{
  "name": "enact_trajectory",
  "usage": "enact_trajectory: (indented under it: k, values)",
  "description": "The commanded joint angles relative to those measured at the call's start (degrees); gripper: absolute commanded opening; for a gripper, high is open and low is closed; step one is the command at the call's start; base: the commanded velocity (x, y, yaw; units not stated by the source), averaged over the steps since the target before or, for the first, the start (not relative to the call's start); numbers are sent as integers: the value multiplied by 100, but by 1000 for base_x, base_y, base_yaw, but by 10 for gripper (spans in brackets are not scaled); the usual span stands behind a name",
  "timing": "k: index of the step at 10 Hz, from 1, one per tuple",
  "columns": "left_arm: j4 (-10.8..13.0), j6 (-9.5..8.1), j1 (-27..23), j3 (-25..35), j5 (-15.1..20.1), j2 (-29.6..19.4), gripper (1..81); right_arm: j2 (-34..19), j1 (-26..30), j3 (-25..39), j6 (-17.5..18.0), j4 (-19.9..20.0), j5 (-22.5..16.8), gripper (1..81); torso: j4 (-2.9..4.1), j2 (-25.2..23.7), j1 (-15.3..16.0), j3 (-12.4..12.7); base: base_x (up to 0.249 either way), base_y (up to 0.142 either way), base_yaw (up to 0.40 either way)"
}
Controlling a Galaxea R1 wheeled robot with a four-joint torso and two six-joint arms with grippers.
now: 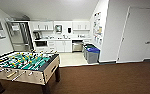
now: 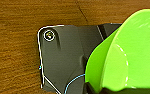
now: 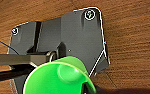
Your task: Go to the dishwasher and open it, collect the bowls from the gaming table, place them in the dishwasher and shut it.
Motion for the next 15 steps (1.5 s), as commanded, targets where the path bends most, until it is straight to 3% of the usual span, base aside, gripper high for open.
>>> enact_trajectory:
  k: [1,5,15]
  values:
    - [36,-4,-284,43,274,-137,10,-139,211,3,-10,-59,-255,10,0,0,0,0,140,-69,0]
    - [36,-4,-284,43,274,-145,10,-139,211,3,-10,-59,-255,10,0,0,2,0,134,-68,0]
    - [36,-4,-285,43,274,-137,10,-131,211,-6,-10,-59,-255,10,0,0,2,0,135,0,0]
